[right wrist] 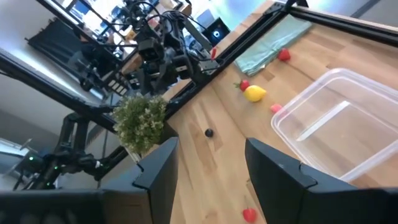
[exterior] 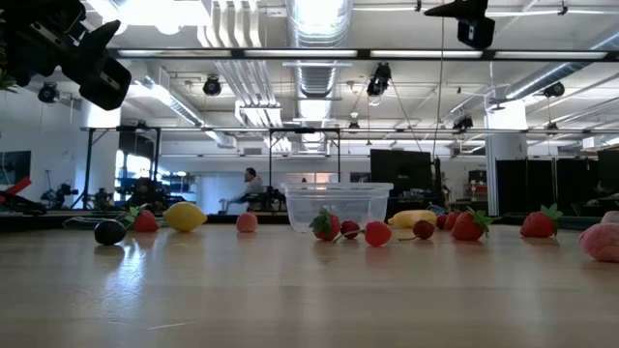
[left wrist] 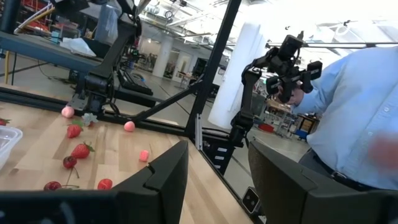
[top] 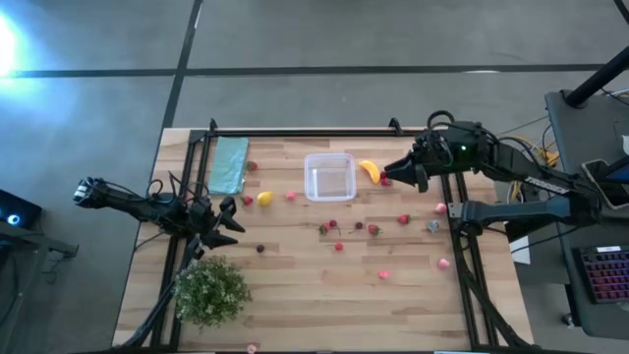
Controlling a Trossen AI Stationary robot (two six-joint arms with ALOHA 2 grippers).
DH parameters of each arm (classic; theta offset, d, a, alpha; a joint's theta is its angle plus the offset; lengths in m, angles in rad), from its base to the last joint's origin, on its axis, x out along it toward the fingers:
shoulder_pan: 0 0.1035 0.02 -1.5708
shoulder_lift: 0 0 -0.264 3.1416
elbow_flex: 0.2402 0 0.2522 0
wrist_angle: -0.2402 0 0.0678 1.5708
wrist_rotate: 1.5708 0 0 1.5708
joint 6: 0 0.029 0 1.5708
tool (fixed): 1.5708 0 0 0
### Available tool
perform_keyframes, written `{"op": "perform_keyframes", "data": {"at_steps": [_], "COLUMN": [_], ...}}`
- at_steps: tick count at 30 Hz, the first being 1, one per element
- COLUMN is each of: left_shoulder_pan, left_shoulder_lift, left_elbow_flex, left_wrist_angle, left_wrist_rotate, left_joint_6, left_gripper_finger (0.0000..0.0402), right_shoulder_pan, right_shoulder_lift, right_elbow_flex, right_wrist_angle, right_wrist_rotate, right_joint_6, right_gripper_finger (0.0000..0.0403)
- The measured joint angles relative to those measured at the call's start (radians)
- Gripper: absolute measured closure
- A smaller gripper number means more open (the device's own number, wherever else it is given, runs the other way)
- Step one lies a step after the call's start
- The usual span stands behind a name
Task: Pick and placing Produce into tupperware
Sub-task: Put the pink peach into the transparent bin
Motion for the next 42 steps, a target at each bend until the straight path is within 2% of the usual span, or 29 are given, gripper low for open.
{"op": "perform_keyframes", "data": {"at_steps": [11, 18, 21, 28, 35, 39, 42], "left_shoulder_pan": [0.0, 0.0, 0.0, 0.0, 0.0, 0.0, 0.0], "left_shoulder_lift": [0.0, 0.0, 0.0, 0.0, 0.0, 0.0, 0.0], "left_elbow_flex": [0.0, 0.0, 0.0, 0.0, 0.0, 0.0, 0.0], "left_wrist_angle": [0.0, 0.0, 0.0, 0.0, 0.0, 0.0, 0.0], "left_wrist_rotate": [-0.004, -0.004, -0.004, -0.003, -0.003, -0.002, 0.001], "left_joint_6": [0.0, 0.0, 0.0, 0.0, 0.0, 0.0, 0.0], "left_gripper_finger": [0.0246, 0.0246, 0.0246, 0.0246, 0.0246, 0.0246, 0.0246], "right_shoulder_pan": [0.0, -0.014, -0.024, -0.07, -0.097, -0.095, -0.096], "right_shoulder_lift": [0.165, 0.255, 0.281, 0.289, 0.255, 0.23, 0.208], "right_elbow_flex": [0.099, 0.178, 0.218, 0.273, 0.27, 0.27, 0.268], "right_wrist_angle": [-0.072, -0.15, -0.215, -0.384, -0.466, -0.555, -0.643], "right_wrist_rotate": [-0.001, 0.0, 0.0, 0.001, 0.004, 0.064, 0.147], "right_joint_6": [0.0, -0.141, -0.146, -0.169, -0.14, -0.112, -0.097], "right_gripper_finger": [0.0225, 0.0225, 0.0225, 0.0225, 0.0225, 0.0225, 0.0225]}}
